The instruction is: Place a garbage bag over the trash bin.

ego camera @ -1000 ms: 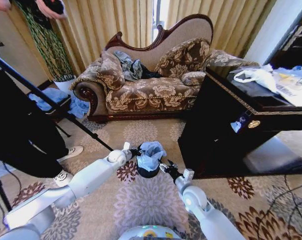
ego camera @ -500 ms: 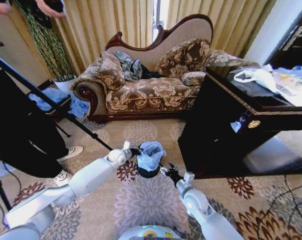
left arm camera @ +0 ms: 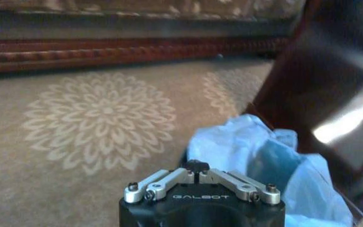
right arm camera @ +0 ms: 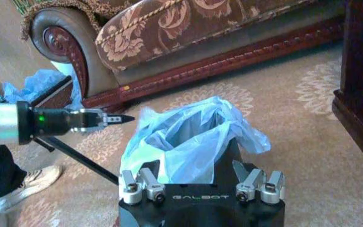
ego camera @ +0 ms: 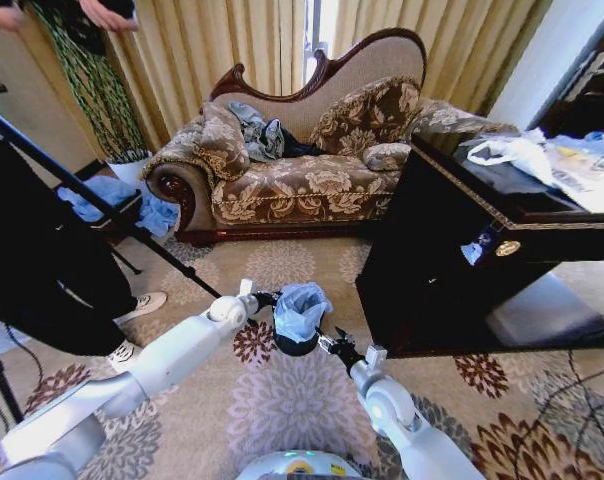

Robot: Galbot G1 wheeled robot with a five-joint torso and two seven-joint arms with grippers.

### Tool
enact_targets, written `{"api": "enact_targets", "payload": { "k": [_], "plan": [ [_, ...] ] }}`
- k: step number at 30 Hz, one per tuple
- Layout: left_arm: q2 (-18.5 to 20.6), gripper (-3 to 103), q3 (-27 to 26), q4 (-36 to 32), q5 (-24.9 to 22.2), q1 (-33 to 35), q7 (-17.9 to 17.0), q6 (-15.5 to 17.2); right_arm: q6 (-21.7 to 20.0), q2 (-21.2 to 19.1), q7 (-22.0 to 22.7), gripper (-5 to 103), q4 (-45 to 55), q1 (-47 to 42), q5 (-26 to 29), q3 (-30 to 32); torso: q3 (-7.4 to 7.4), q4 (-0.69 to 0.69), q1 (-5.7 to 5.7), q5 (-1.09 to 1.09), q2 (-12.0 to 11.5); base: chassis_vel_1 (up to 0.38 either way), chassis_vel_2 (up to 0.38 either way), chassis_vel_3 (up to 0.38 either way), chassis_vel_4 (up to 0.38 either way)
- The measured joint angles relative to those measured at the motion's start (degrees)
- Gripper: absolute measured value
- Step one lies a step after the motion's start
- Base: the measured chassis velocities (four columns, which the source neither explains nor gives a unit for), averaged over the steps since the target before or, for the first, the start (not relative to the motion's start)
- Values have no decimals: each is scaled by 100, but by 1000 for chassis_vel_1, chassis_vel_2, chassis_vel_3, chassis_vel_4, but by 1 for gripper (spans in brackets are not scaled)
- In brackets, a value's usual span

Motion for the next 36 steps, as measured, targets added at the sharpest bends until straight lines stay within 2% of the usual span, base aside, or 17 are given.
{"api": "enact_targets", "payload": {
  "k": [4,6,8,14,16,18,19,22,23,25,26,28,29,31,33,36],
  "plan": [
    [152,0,-469,-203,-96,246,-25,46,203,-15,-68,75,31,50,9,-77,0,0,0,1,0,0,0,0,0],
    [201,0,-582,-239,-104,309,-25,48,324,-10,-75,77,32,120,10,-144,0,0,0,2,0,0,0,0,0],
    [234,0,-638,-246,-103,348,-24,42,392,0,-75,75,15,206,9,-205,0,1,0,1,0,0,0,0,0],
    [196,0,-516,-291,-43,327,-9,1,415,14,-74,74,-51,328,4,-299,0,2,0,2,0,0,0,0,0],
    [89,0,-275,-217,119,188,33,-39,398,0,-74,74,-50,276,2,-277,0,-1,0,2,0,0,0,0,0],
    [10,10,-31,-126,214,69,64,-59,392,-16,-82,74,-38,196,-7,-218,0,-1,0,2,0,0,0,0,0],
    [10,10,-31,-126,214,69,64,-59,392,-16,-82,74,-38,196,-7,-218,0,-1,0,2,0,0,0,0,0],
    [-85,26,291,58,396,-75,121,-94,387,-35,-102,74,-22,93,-13,-142,0,-1,0,2,0,0,0,0,0],
    [-85,26,291,58,396,-75,121,-94,387,-35,-102,74,-22,93,-13,-142,0,-1,0,2,0,0,0,0,0],
    [-133,38,450,133,509,-133,151,-112,387,-43,-125,74,-22,62,-17,-110,0,-1,0,2,0,0,0,0,0],
    [-149,38,485,151,553,-147,160,-125,387,-44,-128,74,-23,59,-17,-103,0,0,0,3,0,0,0,0,0],
    [-188,48,537,191,624,-172,183,-152,388,-42,-139,74,-29,57,-18,-92,0,0,0,2,0,0,0,0,0],
    [-188,48,537,191,624,-172,183,-152,388,-42,-139,74,-29,57,-18,-92,0,0,0,2,0,0,0,0,0],
    [-222,59,582,228,656,-215,200,-164,391,-39,-162,74,-47,55,-27,-92,0,0,0,2,0,0,0,0,0],
    [-227,59,594,231,658,-229,205,-166,393,-38,-168,74,-52,55,-32,-94,0,0,0,2,0,0,0,0,0],
    [-241,76,646,259,660,-302,218,-184,399,-28,-177,74,-74,62,-36,-96,0,0,0,2,0,0,0,0,0]
  ]
}}
